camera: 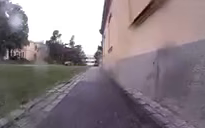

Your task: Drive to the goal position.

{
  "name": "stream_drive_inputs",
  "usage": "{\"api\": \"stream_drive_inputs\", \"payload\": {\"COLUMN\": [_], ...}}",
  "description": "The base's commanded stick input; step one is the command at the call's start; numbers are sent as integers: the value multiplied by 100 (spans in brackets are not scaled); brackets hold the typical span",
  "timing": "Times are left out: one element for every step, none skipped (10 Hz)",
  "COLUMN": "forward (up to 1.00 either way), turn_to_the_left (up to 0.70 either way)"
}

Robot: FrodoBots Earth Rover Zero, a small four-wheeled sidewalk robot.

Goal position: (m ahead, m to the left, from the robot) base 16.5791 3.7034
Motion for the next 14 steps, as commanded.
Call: {"api": "stream_drive_inputs", "payload": {"forward": [70,70,70,70,70,70,70,70,70,70,70,70,70,70], "turn_to_the_left": [0,0,0,0,0,0,0,0,0,0,0,0,0,0]}}
